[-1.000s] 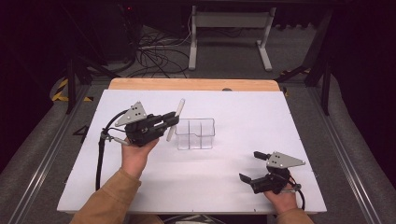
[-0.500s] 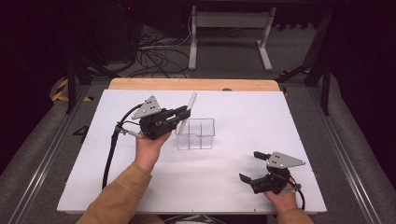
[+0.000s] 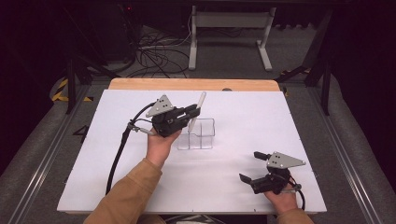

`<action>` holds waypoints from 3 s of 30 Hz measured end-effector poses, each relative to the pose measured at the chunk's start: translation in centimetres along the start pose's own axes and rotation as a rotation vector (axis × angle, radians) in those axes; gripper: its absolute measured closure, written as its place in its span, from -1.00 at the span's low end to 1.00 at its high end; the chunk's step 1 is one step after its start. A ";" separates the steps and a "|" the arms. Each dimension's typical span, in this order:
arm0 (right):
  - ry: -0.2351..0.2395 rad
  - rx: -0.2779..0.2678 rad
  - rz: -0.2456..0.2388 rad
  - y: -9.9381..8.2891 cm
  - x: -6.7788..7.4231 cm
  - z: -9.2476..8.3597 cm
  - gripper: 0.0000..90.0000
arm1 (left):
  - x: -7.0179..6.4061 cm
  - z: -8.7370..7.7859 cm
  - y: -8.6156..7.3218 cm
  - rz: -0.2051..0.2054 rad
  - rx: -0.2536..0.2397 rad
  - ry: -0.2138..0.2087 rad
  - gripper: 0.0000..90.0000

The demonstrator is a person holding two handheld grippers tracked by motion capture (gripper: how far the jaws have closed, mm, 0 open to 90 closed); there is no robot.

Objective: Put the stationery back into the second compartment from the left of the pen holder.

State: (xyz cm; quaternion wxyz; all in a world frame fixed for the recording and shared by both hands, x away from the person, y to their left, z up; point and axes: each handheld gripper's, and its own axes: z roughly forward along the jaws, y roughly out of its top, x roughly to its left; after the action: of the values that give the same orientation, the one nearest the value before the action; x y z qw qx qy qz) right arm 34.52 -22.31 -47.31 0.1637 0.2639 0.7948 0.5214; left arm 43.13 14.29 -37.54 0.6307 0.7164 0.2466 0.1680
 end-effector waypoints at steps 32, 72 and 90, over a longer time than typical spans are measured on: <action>0.010 0.004 0.001 0.0 0.0 0.0 -1.00 | 0.4 0.8 -2.0 0.069 0.082 -0.007 0.73; 0.040 0.001 0.011 0.0 -0.2 0.1 -1.00 | -2.0 -10.6 -2.2 0.072 0.146 0.054 -0.77; 0.045 -0.005 0.010 0.0 -0.2 0.0 -1.00 | -1.0 -14.5 -5.4 0.029 0.140 0.021 -0.87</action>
State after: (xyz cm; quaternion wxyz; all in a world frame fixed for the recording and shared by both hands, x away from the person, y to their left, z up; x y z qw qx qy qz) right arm 34.66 -22.41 -47.31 0.1439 0.2558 0.7955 0.5302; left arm 33.52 26.12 -40.67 0.5740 0.7604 0.2539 0.1668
